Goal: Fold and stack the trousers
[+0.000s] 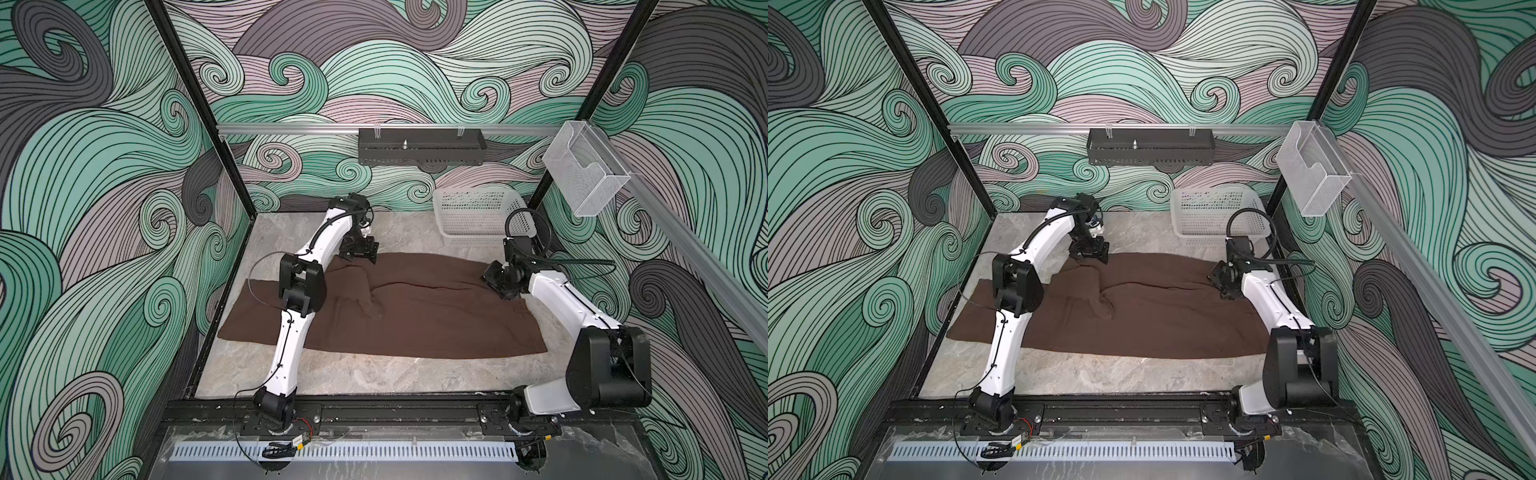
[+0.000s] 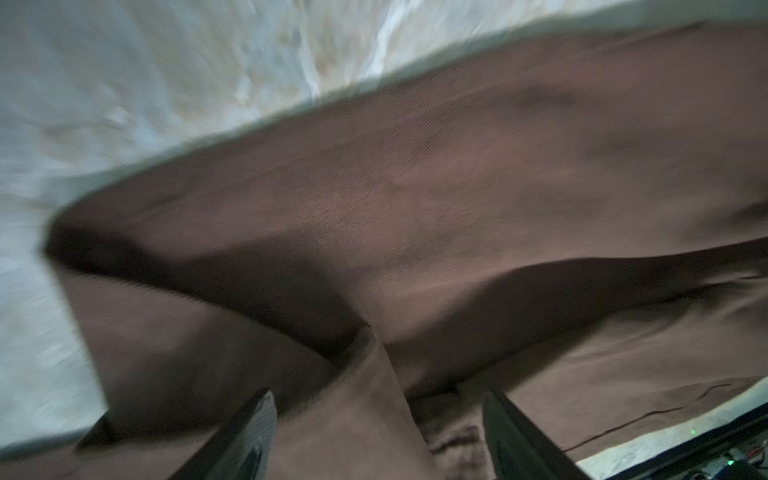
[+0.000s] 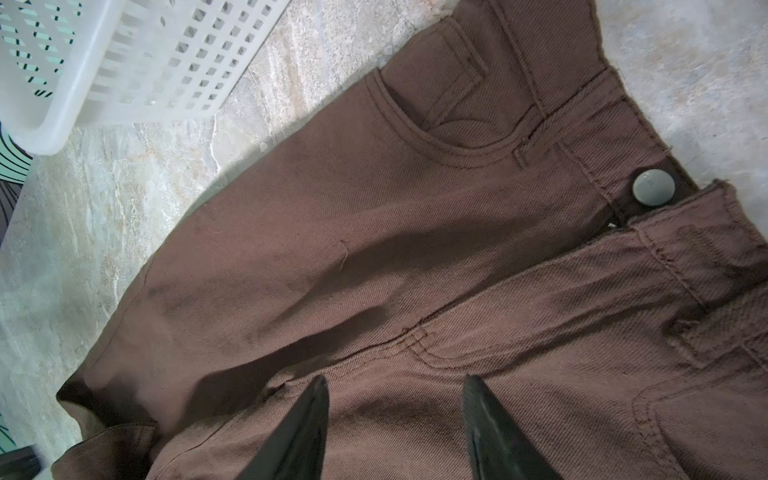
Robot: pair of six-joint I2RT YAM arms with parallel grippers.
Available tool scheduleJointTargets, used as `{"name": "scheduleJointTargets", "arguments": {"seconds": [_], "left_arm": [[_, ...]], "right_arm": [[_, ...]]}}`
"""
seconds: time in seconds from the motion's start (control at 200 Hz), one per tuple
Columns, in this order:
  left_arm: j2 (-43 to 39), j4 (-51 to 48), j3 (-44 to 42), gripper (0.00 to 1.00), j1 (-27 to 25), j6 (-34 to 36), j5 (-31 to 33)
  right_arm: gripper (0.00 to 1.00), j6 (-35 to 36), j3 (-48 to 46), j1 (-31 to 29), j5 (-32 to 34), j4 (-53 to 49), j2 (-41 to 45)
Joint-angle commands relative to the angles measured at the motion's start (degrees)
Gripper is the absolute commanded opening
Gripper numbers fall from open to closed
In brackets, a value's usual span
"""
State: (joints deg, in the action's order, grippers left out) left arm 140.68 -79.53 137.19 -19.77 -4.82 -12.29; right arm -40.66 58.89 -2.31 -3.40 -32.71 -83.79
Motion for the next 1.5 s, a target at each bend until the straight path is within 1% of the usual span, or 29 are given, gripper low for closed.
{"name": "scheduleJointTargets", "arguments": {"seconds": [0.0,0.12,0.19,0.235,0.31,0.37,0.415,0.455,0.515,0.605,0.705,0.806,0.966,1.126,1.181,1.241,1.341,1.496], "left_arm": [[0.9,-5.7,3.2,0.82,1.7,4.8,-6.5],[-0.5,-5.1,-1.2,0.81,3.0,6.6,-11.6],[-2.3,-4.3,-5.8,0.79,3.0,7.3,-13.4],[-3.3,-4.2,-8.7,0.74,2.9,7.6,-13.9],[-4.4,-4.4,-12.2,0.61,3.1,7.4,-13.2],[-5.5,-3.7,-14.6,0.44,3.1,7.3,-12.8],[-6.4,-3.3,-15.4,0.3,3.2,6.8,-12.1],[-7.3,-3.0,-15.4,0.2,3.2,6.4,-11.6],[-8.8,-2.3,-14.9,0.1,3.5,5.4,-10.4],[-11.3,-1.7,-12.5,0.0,4.3,3.4,-8.6],[-15.2,1.5,-10.8,0.0,6.3,-1.3,-7.1],[-21.1,8.6,-14.2,0.0,10.6,-8.4,-6.2],[-31.7,23.9,-28.4,0.0,19.5,-21.7,-5.1],[-38.3,37.5,-42.7,0.0,28.3,-32.9,-4.9],[-39.2,40.8,-46.2,0.0,30.8,-36.2,-4.6],[-39.6,43.0,-48.5,0.0,32.9,-38.8,-2.7],[-38.4,44.3,-49.7,0.0,36.3,-42.8,-1.3],[-36.1,47.7,-50.2,0.0,39.9,-48.9,-0.7]], "right_arm": [[0.54,1.0,0.1,-0.2,1.0,-1.4,0.6],[0.54,1.0,0.3,-0.2,0.8,-1.6,0.3],[0.54,1.0,0.2,-0.2,0.8,-1.5,0.1],[0.53,0.9,0.1,-0.2,0.7,-1.3,0.0],[0.53,0.9,-0.1,-0.2,0.7,-1.2,0.0],[0.53,0.7,-0.4,-0.2,0.7,-1.0,0.0],[0.54,0.7,-0.5,-0.3,0.5,-0.9,0.2],[0.54,0.7,-0.5,-0.3,0.5,-0.8,0.1],[0.54,0.7,-0.7,-0.3,0.6,-0.8,0.0],[0.53,0.7,-1.0,-0.4,0.6,-0.4,-0.3],[0.54,0.7,-1.5,-0.6,0.8,0.7,-2.0],[0.54,1.0,-1.2,-0.6,1.4,1.4,-5.8],[0.54,2.2,0.8,-0.3,2.7,2.0,-13.1],[0.55,1.9,2.7,0.3,4.1,1.6,-18.9],[0.55,1.6,3.1,0.6,4.9,1.3,-20.2],[0.55,1.3,3.6,0.9,5.9,0.8,-21.3],[0.55,1.0,4.5,1.7,7.2,-0.5,-22.6],[0.55,0.7,5.2,3.3,9.6,-1.9,-23.7]]}}
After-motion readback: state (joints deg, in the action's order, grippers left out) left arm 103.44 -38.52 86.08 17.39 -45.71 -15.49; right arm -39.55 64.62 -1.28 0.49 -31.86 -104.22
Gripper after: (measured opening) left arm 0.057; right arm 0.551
